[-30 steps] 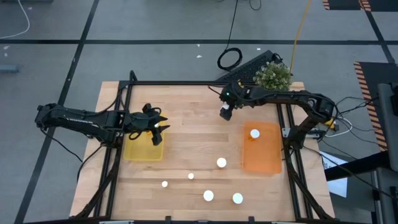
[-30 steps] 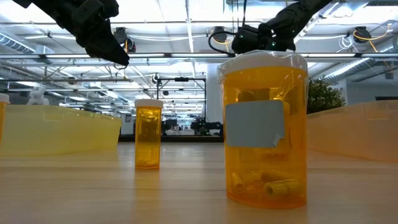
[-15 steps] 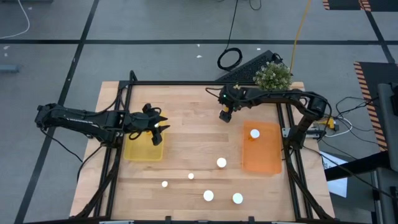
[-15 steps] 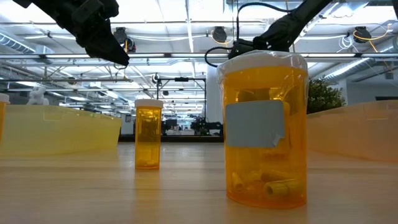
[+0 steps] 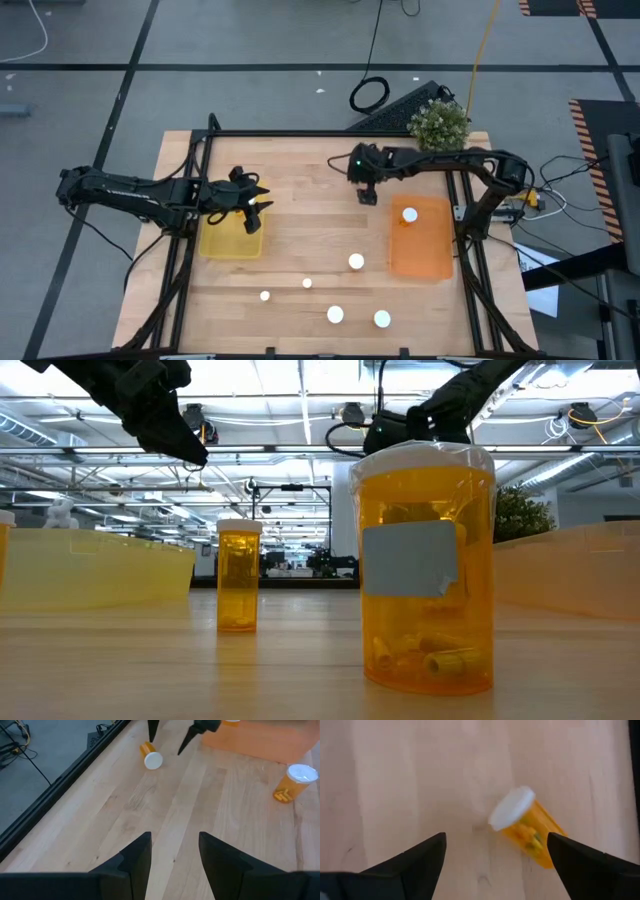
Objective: Pick and place medicine bottles into bin by pill shape (circle, oval)
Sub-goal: Put the large orange pill bottle into the orange bin
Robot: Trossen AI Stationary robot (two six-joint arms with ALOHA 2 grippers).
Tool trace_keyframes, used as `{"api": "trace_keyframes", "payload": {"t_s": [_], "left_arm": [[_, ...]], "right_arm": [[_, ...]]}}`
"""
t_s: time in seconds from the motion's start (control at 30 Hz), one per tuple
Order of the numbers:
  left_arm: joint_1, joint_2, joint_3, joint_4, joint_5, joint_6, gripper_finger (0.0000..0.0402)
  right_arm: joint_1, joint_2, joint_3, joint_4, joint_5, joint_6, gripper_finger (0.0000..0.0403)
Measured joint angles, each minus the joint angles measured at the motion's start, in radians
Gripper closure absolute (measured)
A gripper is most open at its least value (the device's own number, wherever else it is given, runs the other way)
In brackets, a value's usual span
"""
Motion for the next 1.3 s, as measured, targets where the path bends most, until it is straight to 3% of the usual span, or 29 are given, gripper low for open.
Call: {"api": "trace_keyframes", "payload": {"t_s": [0.37, 0.8, 1.3], "left_arm": [[0.0, 0.0, 0.0, 0.0, 0.0, 0.005, 0.0234], [0.002, 0.0, 0.0, 0.011, -0.002, 0.018, 0.0234], [0.002, 0.0, 0.0, 0.01, -0.002, 0.026, 0.0234]], "right_arm": [[0.019, 0.032, 0.032, 0.132, 0.054, -0.162, 0.0064], [0.027, 0.244, 0.289, -0.06, 0.132, -0.171, 0.0064], [-0.01, 0.275, 0.307, -0.129, 0.078, -0.233, 0.0064]]}}
